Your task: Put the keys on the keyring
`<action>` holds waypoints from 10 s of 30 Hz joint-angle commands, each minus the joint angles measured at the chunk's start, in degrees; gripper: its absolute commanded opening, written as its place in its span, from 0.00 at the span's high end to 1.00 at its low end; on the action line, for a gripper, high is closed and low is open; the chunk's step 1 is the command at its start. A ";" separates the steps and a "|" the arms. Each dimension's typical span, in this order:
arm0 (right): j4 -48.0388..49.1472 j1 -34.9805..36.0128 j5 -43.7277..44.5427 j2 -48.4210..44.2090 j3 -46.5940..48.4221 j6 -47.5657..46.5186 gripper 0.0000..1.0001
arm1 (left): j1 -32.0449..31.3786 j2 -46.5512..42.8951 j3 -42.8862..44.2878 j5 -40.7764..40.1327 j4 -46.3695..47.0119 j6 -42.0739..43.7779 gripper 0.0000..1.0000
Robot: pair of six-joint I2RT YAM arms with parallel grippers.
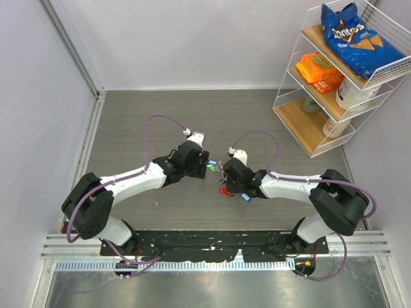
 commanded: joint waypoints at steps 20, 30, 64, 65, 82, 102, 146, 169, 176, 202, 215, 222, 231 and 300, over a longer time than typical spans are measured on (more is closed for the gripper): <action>-13.26 -5.86 -7.14 -23.24 5.16 -11.62 0.60 | -4.78 -9.25 -4.03 -1.99 -1.10 -1.90 0.30; -8.17 -3.22 -9.78 -15.16 4.64 -1.51 0.54 | -5.39 -15.22 -5.34 -1.82 -3.30 -1.20 0.29; -11.49 -2.78 -26.02 -6.63 12.99 -79.71 0.42 | -5.48 -36.75 -18.26 2.49 -2.60 2.66 0.27; -12.11 -3.04 -27.17 -6.28 13.25 -81.73 0.42 | -5.48 -37.72 -18.96 2.49 -2.34 3.02 0.26; -23.36 -10.07 -44.58 2.94 20.10 -102.04 0.50 | -5.39 -49.85 -34.60 4.60 14.27 6.36 0.21; -29.51 -10.08 -44.32 12.71 28.46 -107.67 0.59 | -5.39 -48.45 -34.61 3.46 14.19 6.45 0.20; -36.72 -7.97 -38.70 22.46 37.51 -106.88 0.68 | -5.39 -49.68 -34.88 3.28 13.75 6.27 0.19; -35.59 -7.61 -42.82 18.09 37.60 -105.04 0.94 | -5.39 -50.56 -34.96 3.01 13.66 6.36 0.18; -26.62 -7.61 -47.83 6.83 30.84 -97.23 0.94 | -5.39 -53.54 -36.46 5.03 15.33 6.27 0.19; 10.21 1.17 -39.24 -32.99 12.72 -49.94 0.94 | -5.48 -62.08 -23.10 23.84 17.35 1.44 0.18; 5.55 10.49 -4.34 -29.13 20.02 -34.65 0.94 | -5.48 -56.36 -18.97 22.26 19.20 -2.96 0.17; 2.48 13.83 2.00 -25.53 25.38 -31.39 0.94 | -5.39 -53.29 -17.74 19.90 21.31 -2.43 0.17; 0.28 18.31 6.48 -23.15 28.80 -29.63 0.94 | -5.39 -50.91 -17.38 12.16 23.50 1.08 0.16; -22.58 14.18 -3.36 -25.69 34.46 -40.35 0.05 | -5.39 -48.89 -16.77 18.49 13.14 14.44 1.00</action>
